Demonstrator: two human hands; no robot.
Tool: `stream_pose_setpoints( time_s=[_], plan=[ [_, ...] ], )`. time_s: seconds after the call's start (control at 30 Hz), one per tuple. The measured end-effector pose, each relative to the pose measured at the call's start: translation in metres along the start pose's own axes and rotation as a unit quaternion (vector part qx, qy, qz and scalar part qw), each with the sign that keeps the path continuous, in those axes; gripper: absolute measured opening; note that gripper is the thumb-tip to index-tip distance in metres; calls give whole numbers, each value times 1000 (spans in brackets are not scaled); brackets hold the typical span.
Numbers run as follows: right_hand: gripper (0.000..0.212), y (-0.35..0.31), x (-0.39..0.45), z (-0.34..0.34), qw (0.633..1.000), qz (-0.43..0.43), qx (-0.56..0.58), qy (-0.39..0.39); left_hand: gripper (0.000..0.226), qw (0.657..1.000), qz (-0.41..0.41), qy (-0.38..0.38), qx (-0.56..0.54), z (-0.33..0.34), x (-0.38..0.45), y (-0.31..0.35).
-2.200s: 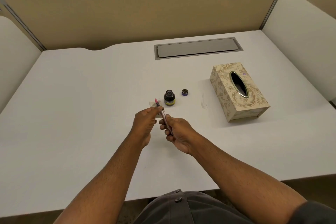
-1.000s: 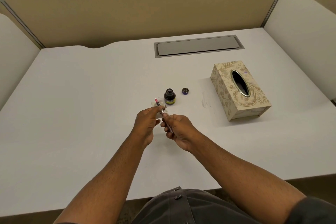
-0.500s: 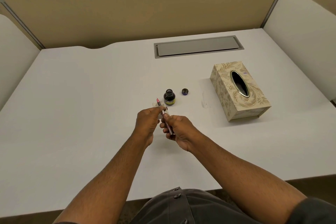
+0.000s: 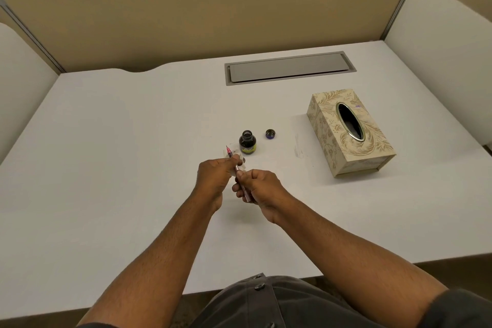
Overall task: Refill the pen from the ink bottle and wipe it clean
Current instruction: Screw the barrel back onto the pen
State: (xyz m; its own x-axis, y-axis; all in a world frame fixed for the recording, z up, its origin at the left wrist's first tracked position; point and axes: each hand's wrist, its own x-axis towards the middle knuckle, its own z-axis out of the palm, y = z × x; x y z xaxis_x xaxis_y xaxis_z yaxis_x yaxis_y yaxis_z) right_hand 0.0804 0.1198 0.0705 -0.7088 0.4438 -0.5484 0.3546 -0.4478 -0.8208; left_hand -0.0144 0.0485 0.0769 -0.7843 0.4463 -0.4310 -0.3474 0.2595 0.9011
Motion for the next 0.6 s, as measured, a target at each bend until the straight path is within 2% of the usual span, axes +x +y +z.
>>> stream_pose_setpoints(
  time_s=[0.1,0.2,0.27,0.37,0.43,0.47,0.53,0.6],
  plan=[
    [20,1,0,-3,999,27,39,-25,15,1000,-4,-7,-4,0,-1,1],
    [19,-2,1,-10,997,4,-69,-27,17,999,10,3,36,3,-5,0],
    [16,-6,1,-14,990,-28,-141,-8,24,997,27,4,69,5,-9,1],
    [16,-11,2,-23,986,-60,-156,18,44,990,57,4,132,6,-10,2],
    [14,-11,6,-32,980,-79,-171,59,41,977,98,21,191,4,-10,3],
    [12,-9,8,-38,971,-94,-199,94,36,964,125,40,233,3,-10,1],
    [12,-5,15,-50,942,-116,-267,169,43,917,193,91,338,-3,-6,-7],
    [14,2,20,-60,915,-122,-321,213,52,843,250,98,466,-11,-1,-19]
  ],
)
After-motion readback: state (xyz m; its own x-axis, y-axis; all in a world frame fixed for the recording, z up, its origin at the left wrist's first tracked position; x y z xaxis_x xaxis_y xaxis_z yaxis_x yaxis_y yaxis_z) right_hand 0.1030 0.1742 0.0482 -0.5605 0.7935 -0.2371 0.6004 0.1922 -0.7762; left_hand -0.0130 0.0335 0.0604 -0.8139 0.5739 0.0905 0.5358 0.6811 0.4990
